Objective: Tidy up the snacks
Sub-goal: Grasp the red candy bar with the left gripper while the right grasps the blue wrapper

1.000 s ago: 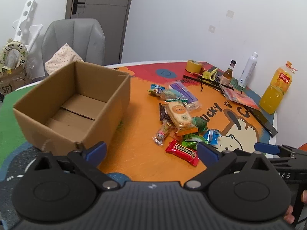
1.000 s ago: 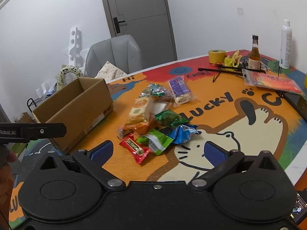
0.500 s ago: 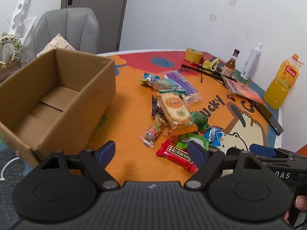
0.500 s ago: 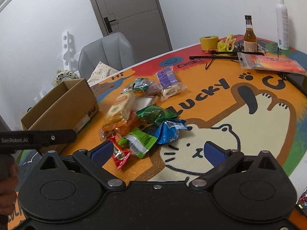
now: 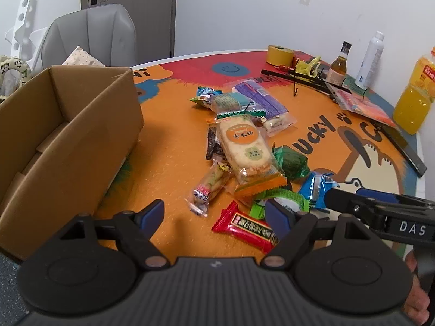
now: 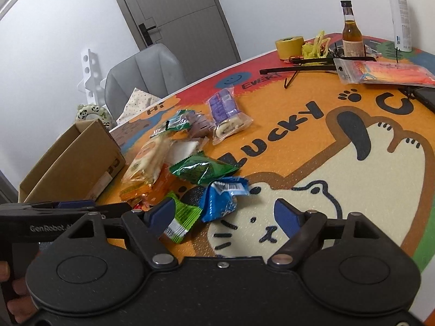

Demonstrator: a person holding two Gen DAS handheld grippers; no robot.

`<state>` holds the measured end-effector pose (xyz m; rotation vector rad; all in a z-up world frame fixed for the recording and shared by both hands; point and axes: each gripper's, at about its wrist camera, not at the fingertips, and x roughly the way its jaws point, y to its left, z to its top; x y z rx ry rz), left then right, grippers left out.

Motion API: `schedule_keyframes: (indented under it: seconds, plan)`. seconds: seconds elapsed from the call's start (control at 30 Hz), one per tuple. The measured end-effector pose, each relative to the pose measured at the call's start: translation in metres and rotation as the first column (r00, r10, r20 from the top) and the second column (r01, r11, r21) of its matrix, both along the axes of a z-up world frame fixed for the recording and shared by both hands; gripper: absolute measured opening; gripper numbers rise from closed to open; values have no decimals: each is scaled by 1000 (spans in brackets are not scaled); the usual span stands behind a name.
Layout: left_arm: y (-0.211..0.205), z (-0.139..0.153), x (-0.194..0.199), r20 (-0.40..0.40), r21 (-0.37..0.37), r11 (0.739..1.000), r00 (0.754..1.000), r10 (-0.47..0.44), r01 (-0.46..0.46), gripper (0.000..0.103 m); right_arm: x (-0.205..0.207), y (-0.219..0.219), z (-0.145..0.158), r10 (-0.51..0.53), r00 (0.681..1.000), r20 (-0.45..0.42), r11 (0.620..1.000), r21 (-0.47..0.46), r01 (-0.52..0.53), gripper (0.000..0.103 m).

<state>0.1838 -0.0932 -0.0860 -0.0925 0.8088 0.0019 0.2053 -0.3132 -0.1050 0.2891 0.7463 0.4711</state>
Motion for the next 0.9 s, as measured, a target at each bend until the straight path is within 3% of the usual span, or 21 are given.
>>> schedule_keyframes:
  seconds: [0.5,0.57,0.73,0.9]
  plan:
    - [-10,-14,7,-52,78,997,999,-1,5,82,25,15,-11,-14,1000,-7,999,-44,14,78]
    - [-6,-15,4,-58,81,997,998,3,2,82,23,17,-11,-13,1000,1,998,-56,13,72]
    - [0,-16,-4,-62,81,997,998,13,-8,82,19,16,-10,4,1000,-5,998,-59,-5,38]
    - [3,-18,-9,-63,53,999,998,1,3,80,13,13,-10,25,1000,-9,999,-34,-26,29]
